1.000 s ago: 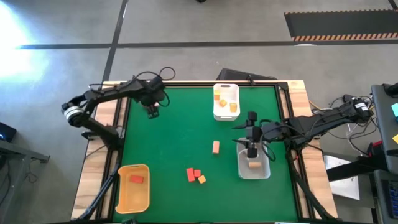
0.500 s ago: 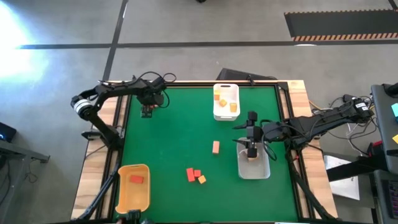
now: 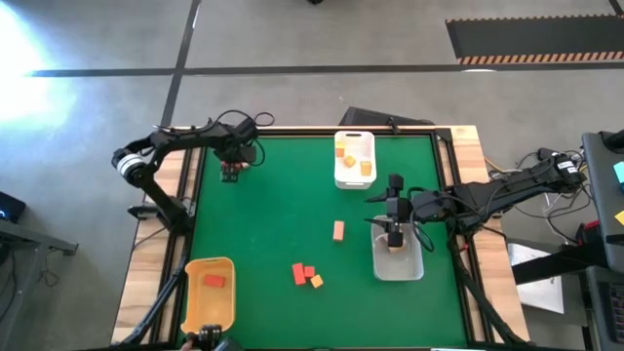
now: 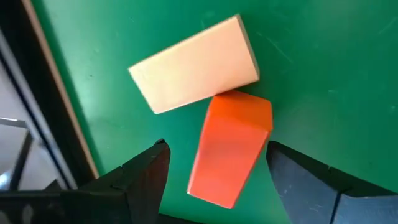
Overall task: Sort & place blocks by color
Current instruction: Put the orange block into the yellow bin
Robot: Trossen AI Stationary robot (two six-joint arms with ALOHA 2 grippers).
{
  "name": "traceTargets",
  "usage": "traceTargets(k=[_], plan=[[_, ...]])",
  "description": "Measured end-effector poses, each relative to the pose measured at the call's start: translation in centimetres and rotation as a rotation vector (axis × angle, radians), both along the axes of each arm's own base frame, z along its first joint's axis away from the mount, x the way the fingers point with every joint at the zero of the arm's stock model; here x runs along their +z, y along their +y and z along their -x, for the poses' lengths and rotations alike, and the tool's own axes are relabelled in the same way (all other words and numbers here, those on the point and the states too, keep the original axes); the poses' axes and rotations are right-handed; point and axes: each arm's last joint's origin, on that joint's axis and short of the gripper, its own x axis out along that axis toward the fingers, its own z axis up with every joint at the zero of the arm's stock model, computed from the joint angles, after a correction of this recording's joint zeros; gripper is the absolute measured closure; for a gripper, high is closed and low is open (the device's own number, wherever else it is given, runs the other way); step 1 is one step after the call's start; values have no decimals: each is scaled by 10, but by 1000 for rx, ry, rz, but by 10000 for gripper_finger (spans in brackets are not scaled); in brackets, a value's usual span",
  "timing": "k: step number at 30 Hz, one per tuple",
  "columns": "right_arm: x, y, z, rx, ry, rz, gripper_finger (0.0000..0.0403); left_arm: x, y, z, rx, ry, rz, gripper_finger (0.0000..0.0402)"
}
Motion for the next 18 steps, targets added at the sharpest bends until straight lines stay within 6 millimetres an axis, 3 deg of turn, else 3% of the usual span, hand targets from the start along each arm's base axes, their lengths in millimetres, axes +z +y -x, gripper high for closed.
traceTargets(k=[6,9,14,18], plan=[[0,0,0,0,0,1,184,-14,-4,5,-26,4,-1,158],[0,0,0,1,0,2,184,-16,-5,5,-33,5,-4,189],[0,0,0,6,2,12,184,-12,-3,5,-14,2,-45,283],[0,0,0,12,3,26,184,-1,-6,1,33,9,-126,284]])
